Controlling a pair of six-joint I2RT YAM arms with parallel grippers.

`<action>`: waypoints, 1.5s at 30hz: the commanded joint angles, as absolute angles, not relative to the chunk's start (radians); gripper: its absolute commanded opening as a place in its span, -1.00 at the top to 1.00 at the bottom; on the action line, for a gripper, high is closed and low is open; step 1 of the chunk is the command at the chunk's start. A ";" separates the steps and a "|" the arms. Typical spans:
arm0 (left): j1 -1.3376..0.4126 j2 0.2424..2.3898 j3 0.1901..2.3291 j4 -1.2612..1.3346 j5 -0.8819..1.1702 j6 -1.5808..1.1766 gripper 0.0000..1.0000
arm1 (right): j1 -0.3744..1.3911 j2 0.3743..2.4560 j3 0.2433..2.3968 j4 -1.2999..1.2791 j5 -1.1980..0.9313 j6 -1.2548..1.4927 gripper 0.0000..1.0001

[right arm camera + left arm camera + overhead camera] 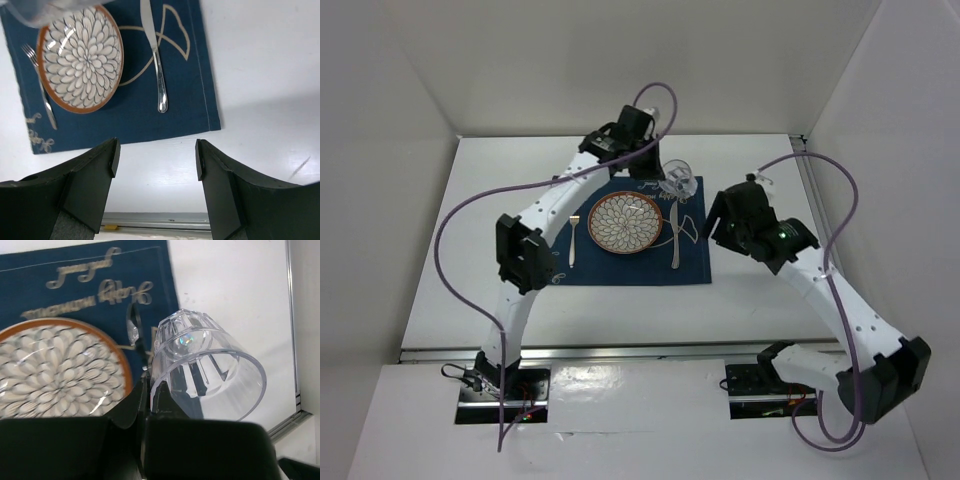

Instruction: Set the dinner table for one person

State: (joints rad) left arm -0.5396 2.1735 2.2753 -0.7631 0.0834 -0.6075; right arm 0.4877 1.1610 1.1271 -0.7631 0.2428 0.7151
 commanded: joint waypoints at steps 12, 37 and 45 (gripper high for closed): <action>-0.603 2.411 2.448 -0.552 -0.132 -0.715 1.00 | 0.463 0.847 1.026 -0.951 0.347 0.891 -0.46; -0.563 2.572 2.526 -0.472 -0.098 -0.765 0.87 | 0.463 0.874 0.999 -0.942 0.278 0.881 -0.46; -0.563 2.582 2.526 -0.472 -0.089 -0.784 0.63 | 0.463 0.874 0.999 -0.963 0.287 0.881 -0.46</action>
State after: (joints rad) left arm -0.5621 2.5759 2.4878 -0.5358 -0.1116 -0.7589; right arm 0.4667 0.8749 1.0039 -0.9478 0.2733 0.8848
